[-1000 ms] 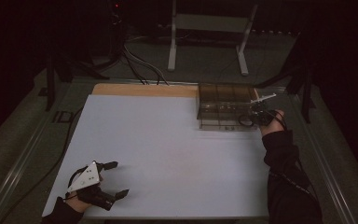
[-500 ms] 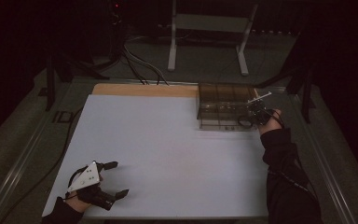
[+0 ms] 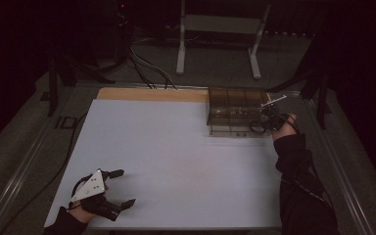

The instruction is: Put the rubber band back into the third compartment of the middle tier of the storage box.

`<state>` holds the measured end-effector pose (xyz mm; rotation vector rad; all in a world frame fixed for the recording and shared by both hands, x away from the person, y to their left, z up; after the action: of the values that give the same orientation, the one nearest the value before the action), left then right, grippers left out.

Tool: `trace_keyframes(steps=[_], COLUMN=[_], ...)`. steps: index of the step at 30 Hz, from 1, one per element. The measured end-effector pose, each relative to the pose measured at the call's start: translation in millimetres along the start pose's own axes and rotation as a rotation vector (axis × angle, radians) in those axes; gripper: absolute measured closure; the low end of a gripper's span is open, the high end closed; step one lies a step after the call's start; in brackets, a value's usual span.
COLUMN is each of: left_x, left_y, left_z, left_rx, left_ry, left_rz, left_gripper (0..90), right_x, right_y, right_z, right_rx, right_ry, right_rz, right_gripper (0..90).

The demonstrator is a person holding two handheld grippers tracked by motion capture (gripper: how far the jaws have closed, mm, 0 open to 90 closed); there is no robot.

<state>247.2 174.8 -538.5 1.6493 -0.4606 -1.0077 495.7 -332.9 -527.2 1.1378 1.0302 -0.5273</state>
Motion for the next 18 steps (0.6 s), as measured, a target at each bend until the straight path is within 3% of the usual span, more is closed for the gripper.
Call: trace_keyframes(steps=[12,15,18], left_x=[0.0,-0.2,-0.3], left_y=[-0.1,0.2,0.2], left_z=[-0.1,0.5,0.0], left_rx=[-0.003,0.0,-0.003], left_ry=[0.0,-0.001,0.0], left_rz=[-0.001,0.001,0.001], left_gripper=[0.3,0.3,0.3], right_x=[-9.6,-12.3,-15.1], right_y=[2.3,3.4,4.2], right_z=[-2.6,-3.7,-3.7], right_rx=[-0.006,0.001,0.007], right_ry=[0.005,0.019,0.026], right_rz=[0.008,0.021,0.034], right_gripper=[82.7,71.1,68.3])
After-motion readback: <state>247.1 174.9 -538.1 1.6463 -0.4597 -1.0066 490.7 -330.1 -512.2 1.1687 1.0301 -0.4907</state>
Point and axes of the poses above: each handheld gripper's, and its own axes: x roughly forward along the jaws, y roughly out of its top, z roughly to its right, the point moved 6 cm from there along x, roughly forward along the jaws, and after that the axes turned 7 degrees about y, right-handed, at the moved point
